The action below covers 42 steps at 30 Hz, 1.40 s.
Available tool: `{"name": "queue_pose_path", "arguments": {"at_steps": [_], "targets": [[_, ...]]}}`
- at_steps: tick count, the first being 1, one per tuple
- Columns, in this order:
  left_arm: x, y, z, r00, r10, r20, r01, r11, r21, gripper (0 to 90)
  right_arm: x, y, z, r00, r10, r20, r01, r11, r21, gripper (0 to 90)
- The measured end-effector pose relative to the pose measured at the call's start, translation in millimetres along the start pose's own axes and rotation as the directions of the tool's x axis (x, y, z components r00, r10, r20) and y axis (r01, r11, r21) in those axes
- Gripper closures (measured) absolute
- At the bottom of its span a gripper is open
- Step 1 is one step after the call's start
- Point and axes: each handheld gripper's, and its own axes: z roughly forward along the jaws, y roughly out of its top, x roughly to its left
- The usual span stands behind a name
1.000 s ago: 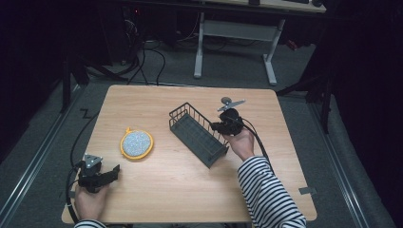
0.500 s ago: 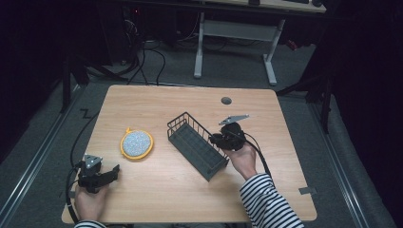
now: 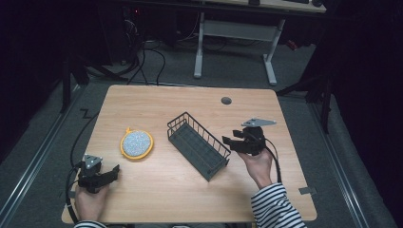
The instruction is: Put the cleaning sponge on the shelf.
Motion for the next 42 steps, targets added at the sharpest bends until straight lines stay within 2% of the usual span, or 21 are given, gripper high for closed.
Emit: {"name": "queue_pose_path", "arguments": {"at_steps": [1, 5, 7, 8, 11, 17, 21, 23, 26, 31, 32, 33, 34, 36, 39, 42], "targets": [[0.0, 0.0, 0.0, 1.0, 0.0, 0.001, 0.0, 1.0, 0.0, 26.4, -8.5, -8.2, -9.8, 0.9997, 0.022, 0.013, -0.021, 0.999, -0.032, 44.1], [-0.3, 0.0, -0.1, 0.9999, 0.008, 0.009, -0.008, 1.0, -0.004, 28.7, -22.9, -26.1, -22.9, 0.9982, 0.048, 0.035, -0.046, 0.997, -0.062, 43.9], [-0.3, 0.1, 0.1, 0.9999, 0.009, 0.01, -0.009, 0.9999, -0.004, 28.6, -27.3, -32.2, -25.2, 0.9973, 0.057, 0.046, -0.054, 0.997, -0.06, 44.2], [0.1, 0.2, 0.1, 0.9998, 0.01, 0.018, -0.01, 0.9999, -0.004, 28.3, -37.9, -46.8, -28.4, 0.9938, 0.082, 0.075, -0.079, 0.996, -0.049, 44.5], [1.5, 0.2, 0.0, 0.9994, 0.002, 0.036, -0.002, 1.0, -0.008, 26.9, -49.6, -64.4, -29.2, 0.9869, 0.132, 0.093, -0.128, 0.991, -0.046, 44.5], [4.8, -0.6, -1.4, 0.9989, -0.007, 0.047, 0.007, 0.9999, -0.013, 29.4, -64.5, -95.0, -19.0, 0.9728, 0.177, 0.149, -0.176, 0.984, -0.022, 44.5], [6.8, 0.9, -3.0, 0.9981, -0.026, 0.055, 0.026, 0.9997, -0.002, 34.3, -68.6, -107.8, -12.8, 0.9669, 0.177, 0.184, -0.18, 0.984, -0.002, 44.2], [4.0, 2.9, -3.2, 0.9981, 0.001, 0.061, -0.002, 0.9997, 0.022, 31.9, -73.0, -118.0, -8.6, 0.9605, 0.169, 0.221, -0.177, 0.984, 0.017, 43.3], [5.0, 4.6, -5.1, 0.996, -0.028, 0.085, 0.025, 0.9993, 0.029, 34.0, -75.7, -125.5, -6.9, 0.9533, 0.17, 0.25, -0.183, 0.983, 0.03, 42.2], [4.6, 11.4, -10.7, 0.9944, -0.027, 0.102, 0.025, 0.9995, 0.019, 34.0, -73.4, -130.9, -7.9, 0.947, 0.121, 0.298, -0.133, 0.991, 0.02, 41.5], [4.0, 15.2, -12.6, 0.9941, -0.027, 0.105, 0.025, 0.9995, 0.017, 34.0, -73.4, -130.9, -7.9, 0.947, 0.121, 0.298, -0.133, 0.991, 0.02, 41.5], [3.7, 21.5, -14.5, 0.9935, -0.033, 0.109, 0.03, 0.9992, 0.028, 33.1, -69.8, -131.1, -6.9, 0.9398, 0.083, 0.331, -0.102, 0.994, 0.041, 40.4], [3.9, 25.5, -14.9, 0.9931, -0.042, 0.109, 0.038, 0.9985, 0.04, 32.4, -68.9, -131.1, -6.7, 0.9381, 0.078, 0.338, -0.097, 0.994, 0.042, 40.2], [4.5, 34.4, -14.2, 0.9912, -0.057, 0.12, 0.05, 0.9968, 0.062, 30.3, -69.9, -131.1, -6.8, 0.9382, 0.086, 0.335, -0.106, 0.994, 0.04, 39.7], [2.9, 49.8, -11.1, 0.994, -0.036, 0.103, 0.028, 0.9968, 0.075, 29.1, -69.7, -131.1, -6.5, 0.9374, 0.087, 0.337, -0.106, 0.994, 0.038, 39.4], [2.6, 66.4, -2.0, 0.9933, -0.037, 0.11, 0.027, 0.9955, 0.091, 28.5, -69.7, -131.1, -6.4, 0.9371, 0.087, 0.338, -0.106, 0.994, 0.039, 39.3]]}}
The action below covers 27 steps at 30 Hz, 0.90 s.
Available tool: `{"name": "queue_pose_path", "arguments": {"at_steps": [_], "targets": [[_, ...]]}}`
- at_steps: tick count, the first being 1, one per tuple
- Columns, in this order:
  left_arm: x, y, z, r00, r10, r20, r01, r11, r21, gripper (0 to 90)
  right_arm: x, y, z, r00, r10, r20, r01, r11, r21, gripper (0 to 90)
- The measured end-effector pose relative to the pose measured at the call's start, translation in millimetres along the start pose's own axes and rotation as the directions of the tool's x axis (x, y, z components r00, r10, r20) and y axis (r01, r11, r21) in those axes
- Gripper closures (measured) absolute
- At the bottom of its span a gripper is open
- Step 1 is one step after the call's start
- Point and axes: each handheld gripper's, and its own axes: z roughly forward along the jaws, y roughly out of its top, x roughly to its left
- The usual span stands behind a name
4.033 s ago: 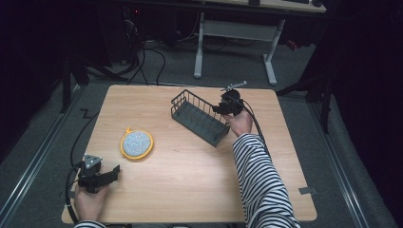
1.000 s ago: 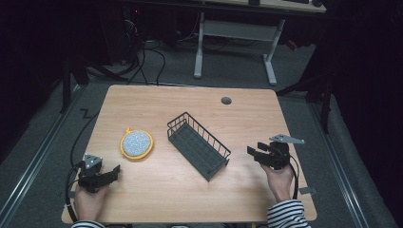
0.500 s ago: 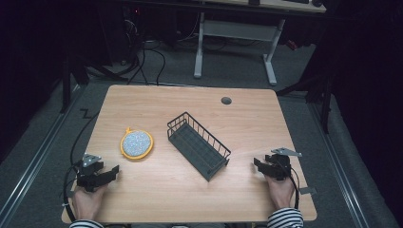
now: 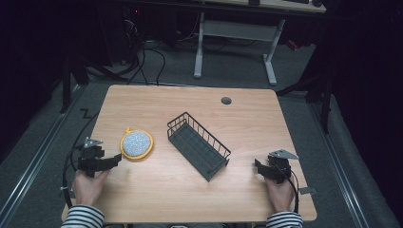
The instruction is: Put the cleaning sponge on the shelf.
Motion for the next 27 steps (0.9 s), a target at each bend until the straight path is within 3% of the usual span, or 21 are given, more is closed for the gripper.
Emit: {"name": "queue_pose_path", "arguments": {"at_steps": [1, 2, 7, 12, 13, 14, 17, 20, 23, 27], "targets": [[0.0, 0.0, 0.0, 1.0, 0.0, 0.0, 0.0, 1.0, 0.0, 29.8, 0.1, 0.0, -0.1, 1.0, 0.0, 0.001, 0.0, 1.0, 0.001, 39.4], [-1.1, 12.0, 8.0, 0.9999, 0.012, -0.012, -0.011, 0.9997, 0.024, 30.8, 0.1, 0.0, -0.1, 1.0, -0.003, 0.001, 0.003, 1.0, 0.001, 39.4], [-2.4, 35.6, 28.4, 1.0, 0.004, -0.006, -0.003, 0.9972, 0.075, 35.3, 0.4, -0.1, -0.2, 1.0, -0.003, 0.003, 0.003, 1.0, 0.001, 39.6], [2.3, 50.0, 41.6, 0.999, -0.045, 0.0, 0.045, 0.9939, 0.101, 32.8, 0.3, 0.0, -0.2, 1.0, -0.002, 0.002, 0.002, 1.0, 0.002, 39.4], [2.3, 50.0, 41.6, 0.999, -0.045, 0.0, 0.045, 0.9939, 0.101, 32.9, 0.3, 0.0, -0.2, 1.0, -0.002, 0.002, 0.002, 1.0, 0.002, 39.4], [5.9, 51.0, 48.0, 0.9973, -0.073, 0.005, 0.072, 0.991, 0.112, 32.9, 0.3, 0.1, 0.0, 1.0, -0.001, 0.003, 0.001, 1.0, 0.001, 39.4], [8.0, 49.6, 58.5, 0.9971, -0.075, -0.012, 0.076, 0.9849, 0.155, 31.7, 0.4, 0.1, 0.1, 1.0, 0.0, 0.004, 0.0, 1.0, 0.001, 39.3], [10.3, 49.0, 61.7, 0.9958, -0.092, 0.003, 0.09, 0.9836, 0.156, 32.3, 0.5, 0.1, 0.1, 1.0, 0.0, 0.004, 0.0, 1.0, 0.001, 39.4], [12.3, 46.2, 64.5, 0.9918, -0.122, 0.04, 0.114, 0.9808, 0.158, 39.8, 0.5, 0.2, 0.1, 1.0, 0.0, 0.005, 0.0, 1.0, 0.001, 39.3], [10.5, 45.9, 65.2, 0.9903, -0.119, 0.072, 0.106, 0.9814, 0.16, 52.2, 0.6, 0.3, 0.2, 1.0, 0.001, 0.006, -0.001, 1.0, 0.001, 39.0]]}}
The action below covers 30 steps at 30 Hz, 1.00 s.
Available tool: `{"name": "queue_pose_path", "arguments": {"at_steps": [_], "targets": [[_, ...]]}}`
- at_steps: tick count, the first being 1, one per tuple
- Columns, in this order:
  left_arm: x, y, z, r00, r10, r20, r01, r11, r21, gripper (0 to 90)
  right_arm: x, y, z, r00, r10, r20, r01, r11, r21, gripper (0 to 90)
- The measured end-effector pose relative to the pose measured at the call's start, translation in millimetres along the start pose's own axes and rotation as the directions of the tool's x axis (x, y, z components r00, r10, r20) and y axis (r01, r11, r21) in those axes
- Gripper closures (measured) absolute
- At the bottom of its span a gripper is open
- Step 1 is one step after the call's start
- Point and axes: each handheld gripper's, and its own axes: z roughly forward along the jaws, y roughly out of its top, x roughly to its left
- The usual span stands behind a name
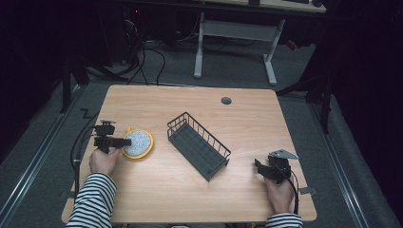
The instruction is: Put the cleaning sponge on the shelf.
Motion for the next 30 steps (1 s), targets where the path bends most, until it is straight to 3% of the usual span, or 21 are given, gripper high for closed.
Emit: {"name": "queue_pose_path", "arguments": {"at_steps": [8, 15, 20, 23, 30], "targets": [[3.3, -0.5, 0.7, 0.9986, -0.017, 0.05, 0.017, 0.9999, 0.001, 65.8, 0.1, 0.0, 0.0, 1.0, 0.002, 0.001, -0.002, 1.0, 0.0, 38.8], [-3.0, -0.7, -2.3, 0.9984, 0.028, 0.048, -0.028, 0.9996, -0.01, 78.2, -0.2, 0.1, 0.0, 1.0, 0.003, 0.0, -0.003, 1.0, 0.001, 38.7], [-5.0, -1.3, -4.1, 0.9968, 0.042, 0.068, -0.041, 0.999, -0.02, 81.8, -0.2, 0.1, 0.0, 1.0, 0.004, 0.0, -0.004, 1.0, 0.001, 38.7], [-8.9, -1.1, -6.7, 0.9968, 0.056, 0.057, -0.055, 0.9983, -0.019, 82.5, -0.4, 0.1, 0.1, 1.0, 0.002, -0.001, -0.002, 1.0, 0.001, 38.7], [-7.1, -0.7, -15.9, 0.9952, 0.052, 0.082, -0.049, 0.9979, -0.043, 83.2, -0.4, 0.1, 0.1, 1.0, 0.003, -0.001, -0.003, 1.0, 0.001, 38.7]]}}
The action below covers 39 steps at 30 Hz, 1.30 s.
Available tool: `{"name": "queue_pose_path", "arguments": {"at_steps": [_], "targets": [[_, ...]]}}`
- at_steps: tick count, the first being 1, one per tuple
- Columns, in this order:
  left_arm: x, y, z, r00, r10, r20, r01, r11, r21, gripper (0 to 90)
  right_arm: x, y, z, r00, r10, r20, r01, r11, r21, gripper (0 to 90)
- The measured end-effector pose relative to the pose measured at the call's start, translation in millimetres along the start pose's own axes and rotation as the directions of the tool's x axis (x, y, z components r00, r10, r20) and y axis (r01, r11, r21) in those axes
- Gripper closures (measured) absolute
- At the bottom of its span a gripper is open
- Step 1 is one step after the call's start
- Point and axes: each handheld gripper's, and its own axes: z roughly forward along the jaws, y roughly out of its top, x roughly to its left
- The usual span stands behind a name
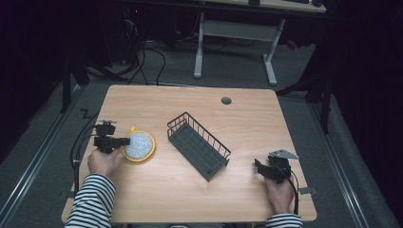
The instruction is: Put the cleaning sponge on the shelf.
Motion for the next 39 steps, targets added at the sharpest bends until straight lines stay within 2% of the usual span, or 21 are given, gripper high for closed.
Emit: {"name": "queue_pose_path", "arguments": {"at_steps": [12, 19, 22, 23, 26, 27, 31, 33, 35, 39], "targets": [[-7.7, -1.2, -27.8, 0.999, 0.024, 0.037, -0.021, 0.9972, -0.071, 83.6, 0.4, -0.1, 0.0, 1.0, 0.001, 0.001, -0.001, 1.0, 0.0, 39.2], [-8.7, -2.1, -43.9, 0.9975, 0.021, 0.068, -0.013, 0.9933, -0.115, 83.6, 0.4, 0.0, 0.0, 1.0, 0.001, 0.001, -0.001, 1.0, 0.0, 39.2], [-9.9, -1.8, -47.9, 0.997, 0.031, 0.071, -0.022, 0.9928, -0.117, 83.6, 0.4, 0.0, -0.1, 1.0, 0.001, 0.001, -0.001, 1.0, 0.0, 39.2], [-12.7, -0.2, -52.7, 0.997, 0.053, 0.056, -0.046, 0.9912, -0.124, 83.6, 0.3, 0.0, 0.0, 1.0, -0.001, 0.001, 0.001, 1.0, 0.0, 39.2], [-16.4, 0.9, -57.1, 0.9968, 0.072, 0.035, -0.066, 0.9886, -0.135, 83.6, 0.4, 0.0, -0.1, 1.0, 0.001, 0.001, -0.001, 1.0, 0.0, 39.2], [-18.8, 1.5, -59.8, 0.9959, 0.081, 0.039, -0.075, 0.9875, -0.138, 83.5, 0.4, 0.0, -0.1, 1.0, 0.001, 0.001, -0.001, 1.0, 0.0, 39.1], [-20.5, 1.9, -64.3, 0.9951, 0.07, 0.069, -0.058, 0.985, -0.163, 83.6, 0.3, 0.0, 0.0, 1.0, 0.0, 0.001, 0.0, 1.0, 0.0, 39.1], [-21.7, 2.6, -65.7, 0.9943, 0.073, 0.078, -0.059, 0.9854, -0.16, 83.5, 0.3, 0.0, 0.0, 1.0, 0.0, 0.001, 0.0, 1.0, 0.0, 39.1], [-24.5, 4.3, -67.4, 0.9936, 0.087, 0.072, -0.075, 0.985, -0.156, 83.6, 0.3, 0.0, 0.0, 1.0, 0.0, 0.001, 0.0, 1.0, 0.0, 39.1], [-30.6, 9.7, -71.8, 0.99, 0.104, 0.095, -0.087, 0.9817, -0.169, 83.5, 0.2, 0.0, 0.0, 1.0, -0.001, 0.002, 0.001, 1.0, 0.0, 39.1]]}}
